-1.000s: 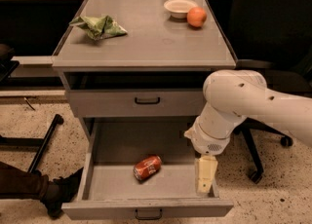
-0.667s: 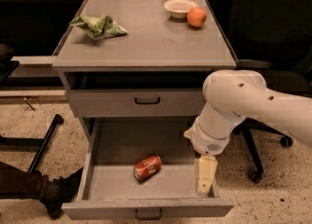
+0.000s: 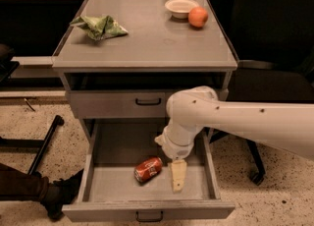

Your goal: Pick coke can from middle drawer and place on counter

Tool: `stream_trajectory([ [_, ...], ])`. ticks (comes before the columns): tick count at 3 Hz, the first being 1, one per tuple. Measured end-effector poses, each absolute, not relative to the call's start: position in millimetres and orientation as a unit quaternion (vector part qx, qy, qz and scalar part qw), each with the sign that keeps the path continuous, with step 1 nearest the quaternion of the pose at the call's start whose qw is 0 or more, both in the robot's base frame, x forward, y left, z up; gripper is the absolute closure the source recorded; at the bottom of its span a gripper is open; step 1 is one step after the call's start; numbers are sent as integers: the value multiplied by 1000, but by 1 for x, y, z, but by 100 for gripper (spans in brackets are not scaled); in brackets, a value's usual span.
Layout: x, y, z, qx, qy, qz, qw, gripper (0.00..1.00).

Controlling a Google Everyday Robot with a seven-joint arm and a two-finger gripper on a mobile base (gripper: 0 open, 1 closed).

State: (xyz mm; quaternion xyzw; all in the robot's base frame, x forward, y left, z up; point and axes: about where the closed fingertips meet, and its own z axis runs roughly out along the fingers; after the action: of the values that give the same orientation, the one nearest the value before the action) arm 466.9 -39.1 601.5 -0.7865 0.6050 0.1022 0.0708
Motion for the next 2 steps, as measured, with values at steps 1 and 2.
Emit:
stream_trajectory([
  [1,480,-14,573,-808,571,122,85,0],
  [2,480,-14,573,-808,571,122,85,0],
])
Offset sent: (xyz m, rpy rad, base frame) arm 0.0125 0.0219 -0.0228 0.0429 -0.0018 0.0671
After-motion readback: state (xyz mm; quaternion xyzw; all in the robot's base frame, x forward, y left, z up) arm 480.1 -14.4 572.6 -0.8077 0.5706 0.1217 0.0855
